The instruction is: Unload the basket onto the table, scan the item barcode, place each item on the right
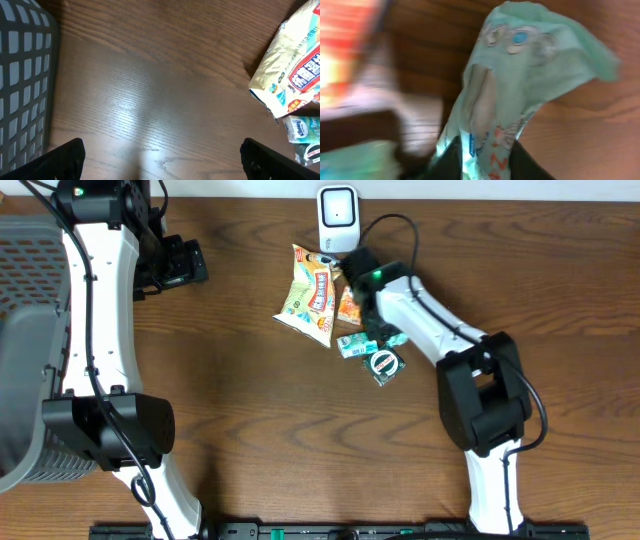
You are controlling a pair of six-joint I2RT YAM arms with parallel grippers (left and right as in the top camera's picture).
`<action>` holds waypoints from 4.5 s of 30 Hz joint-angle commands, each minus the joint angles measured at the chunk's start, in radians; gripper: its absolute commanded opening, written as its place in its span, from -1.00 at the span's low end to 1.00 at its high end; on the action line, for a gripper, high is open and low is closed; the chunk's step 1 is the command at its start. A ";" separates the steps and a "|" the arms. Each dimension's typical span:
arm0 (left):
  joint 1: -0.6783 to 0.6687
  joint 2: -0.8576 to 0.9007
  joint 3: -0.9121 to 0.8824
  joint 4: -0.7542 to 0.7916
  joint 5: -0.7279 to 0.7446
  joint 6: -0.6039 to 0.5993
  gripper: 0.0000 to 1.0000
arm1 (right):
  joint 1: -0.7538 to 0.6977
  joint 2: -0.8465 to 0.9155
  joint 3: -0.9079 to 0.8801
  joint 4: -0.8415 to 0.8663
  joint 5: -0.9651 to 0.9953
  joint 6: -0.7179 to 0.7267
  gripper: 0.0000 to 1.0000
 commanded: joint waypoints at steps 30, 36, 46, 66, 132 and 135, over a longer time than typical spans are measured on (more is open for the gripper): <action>0.004 0.006 0.004 -0.003 -0.009 0.006 0.94 | -0.060 0.002 -0.085 0.075 0.228 -0.112 -0.71; 0.004 0.006 0.004 -0.003 -0.009 0.006 0.96 | 0.011 0.002 -0.085 0.061 0.150 -0.116 -0.49; 0.004 0.006 0.004 -0.003 -0.009 0.006 0.95 | 0.015 0.002 0.146 -0.039 0.094 -0.056 0.57; 0.004 0.006 0.004 -0.003 -0.009 0.006 0.96 | -0.636 0.002 -0.100 0.114 -1.119 -0.404 0.72; 0.004 0.006 0.004 -0.003 -0.009 0.006 0.96 | -0.151 -0.285 -0.196 0.448 -0.222 -0.486 -0.97; 0.004 0.006 0.004 -0.003 -0.009 0.006 0.96 | -0.151 -0.241 -0.196 0.430 0.187 -0.377 -0.98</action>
